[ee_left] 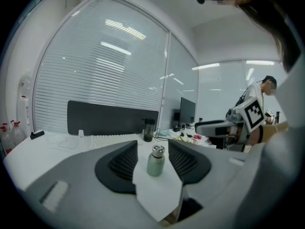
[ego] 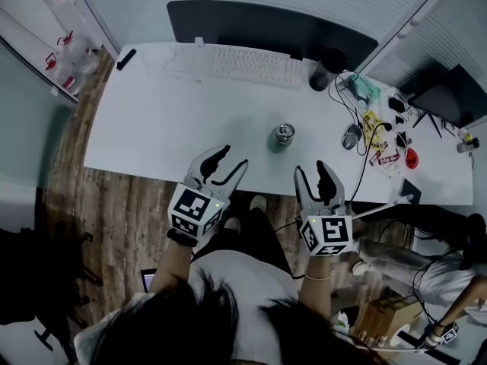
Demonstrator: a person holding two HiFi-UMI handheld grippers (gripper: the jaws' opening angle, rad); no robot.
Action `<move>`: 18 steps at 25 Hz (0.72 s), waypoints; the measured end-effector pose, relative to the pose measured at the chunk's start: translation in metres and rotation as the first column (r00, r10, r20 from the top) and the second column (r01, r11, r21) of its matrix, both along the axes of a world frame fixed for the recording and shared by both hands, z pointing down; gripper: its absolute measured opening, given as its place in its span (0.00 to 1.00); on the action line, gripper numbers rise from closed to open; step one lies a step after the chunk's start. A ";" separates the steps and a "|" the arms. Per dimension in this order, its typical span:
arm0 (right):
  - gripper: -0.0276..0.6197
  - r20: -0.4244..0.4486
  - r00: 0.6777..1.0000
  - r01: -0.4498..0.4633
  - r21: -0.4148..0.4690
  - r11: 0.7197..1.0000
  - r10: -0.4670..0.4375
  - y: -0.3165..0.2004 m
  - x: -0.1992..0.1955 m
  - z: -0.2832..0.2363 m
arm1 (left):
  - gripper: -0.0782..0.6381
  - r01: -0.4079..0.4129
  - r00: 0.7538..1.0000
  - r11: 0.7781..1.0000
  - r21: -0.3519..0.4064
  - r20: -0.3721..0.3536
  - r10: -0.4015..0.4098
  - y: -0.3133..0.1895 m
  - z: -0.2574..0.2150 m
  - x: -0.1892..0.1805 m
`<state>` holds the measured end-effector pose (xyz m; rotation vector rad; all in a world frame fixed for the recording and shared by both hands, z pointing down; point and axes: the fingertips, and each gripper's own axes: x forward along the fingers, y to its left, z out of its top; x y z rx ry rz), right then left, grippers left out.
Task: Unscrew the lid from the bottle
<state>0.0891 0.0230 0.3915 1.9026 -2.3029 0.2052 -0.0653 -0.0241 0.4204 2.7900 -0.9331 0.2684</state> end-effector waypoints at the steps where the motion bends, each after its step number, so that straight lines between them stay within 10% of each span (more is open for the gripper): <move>1: 0.34 0.007 1.000 0.007 -0.002 1.000 -0.007 -0.007 0.003 0.002 | 0.41 0.001 1.000 1.000 0.000 -0.001 -0.001 -0.006 0.001 0.004; 18: 0.43 0.056 0.969 0.243 -0.062 0.968 -0.240 -0.115 0.047 0.022 | 0.51 0.006 1.000 1.000 -0.022 -0.020 -0.007 -0.092 0.011 0.087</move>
